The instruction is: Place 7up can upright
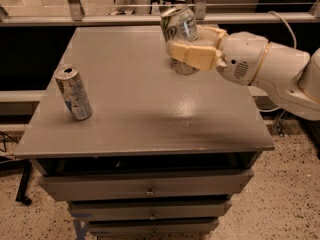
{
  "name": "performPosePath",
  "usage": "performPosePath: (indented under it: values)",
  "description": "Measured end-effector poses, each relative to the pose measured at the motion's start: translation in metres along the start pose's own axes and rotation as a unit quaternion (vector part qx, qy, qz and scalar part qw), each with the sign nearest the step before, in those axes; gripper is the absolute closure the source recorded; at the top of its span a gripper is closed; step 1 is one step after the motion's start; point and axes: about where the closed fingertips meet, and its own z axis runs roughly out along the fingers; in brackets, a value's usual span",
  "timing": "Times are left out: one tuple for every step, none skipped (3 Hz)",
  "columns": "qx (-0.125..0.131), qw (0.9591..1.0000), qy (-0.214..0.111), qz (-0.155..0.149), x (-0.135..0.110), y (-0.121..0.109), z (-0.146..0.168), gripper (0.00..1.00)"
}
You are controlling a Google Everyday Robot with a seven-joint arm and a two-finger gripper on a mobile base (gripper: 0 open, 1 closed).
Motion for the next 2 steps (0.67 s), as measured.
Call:
performPosePath:
  values:
    - [0.000,1.0000,-0.002,0.003,0.0020,0.0036,-0.0024,1.00]
    - [-0.018,0.9998,-0.008,0.003,0.0002,0.0078,0.0034,1.00]
